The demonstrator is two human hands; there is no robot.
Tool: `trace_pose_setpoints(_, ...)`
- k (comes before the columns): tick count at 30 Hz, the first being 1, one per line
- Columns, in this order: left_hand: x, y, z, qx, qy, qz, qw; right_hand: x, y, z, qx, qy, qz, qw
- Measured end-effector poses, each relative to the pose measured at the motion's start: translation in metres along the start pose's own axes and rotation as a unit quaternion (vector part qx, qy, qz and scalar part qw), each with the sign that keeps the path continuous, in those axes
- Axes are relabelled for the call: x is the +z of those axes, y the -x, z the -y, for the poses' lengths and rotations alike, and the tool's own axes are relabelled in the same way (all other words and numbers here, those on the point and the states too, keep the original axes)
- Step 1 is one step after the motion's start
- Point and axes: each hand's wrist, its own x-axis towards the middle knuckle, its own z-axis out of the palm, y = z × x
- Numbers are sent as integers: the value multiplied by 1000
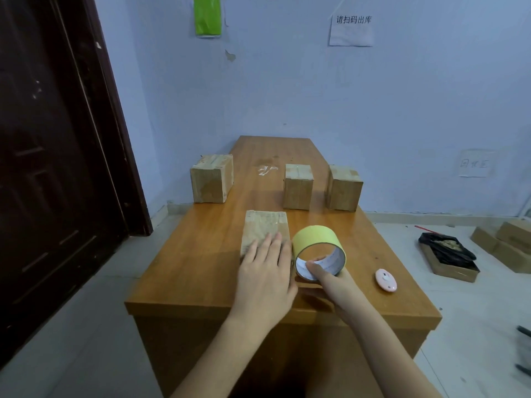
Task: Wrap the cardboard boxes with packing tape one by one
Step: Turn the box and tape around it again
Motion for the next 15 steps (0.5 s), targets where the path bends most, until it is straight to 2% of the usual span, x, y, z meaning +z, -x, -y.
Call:
trace_pose_setpoints(3, 1, -1, 5, -14, 21, -25, 999, -1, -2, -1, -5, 9, 5, 1000)
trace_pose_setpoints(6, -4, 0, 13, 1, 106, -8, 994, -2, -2, -3, -3, 1, 21, 1000)
trace_pose_setpoints(8, -11, 0, 20, -50, 217, -2, 975, -2, -2, -3, 3, -10, 19, 1000)
trace_pose_setpoints(9, -13, 2, 26, -70, 232, -15, 970, -2, -2, -4, 6, -12, 19, 1000)
trace_pose_setpoints(11, -14, 8, 35, -75, 139, -17, 987, -3, -2, -4, 8, -10, 22, 1000)
trace_pose_setpoints(13, -11, 14, 39, -43, 48, -5, 998, -3, -2, -4, 4, -7, 27, 1000)
trace_pose_setpoints(15, -10, 13, 38, -32, 29, 10, 999, -2, -2, -3, 3, -5, 29, 1000)
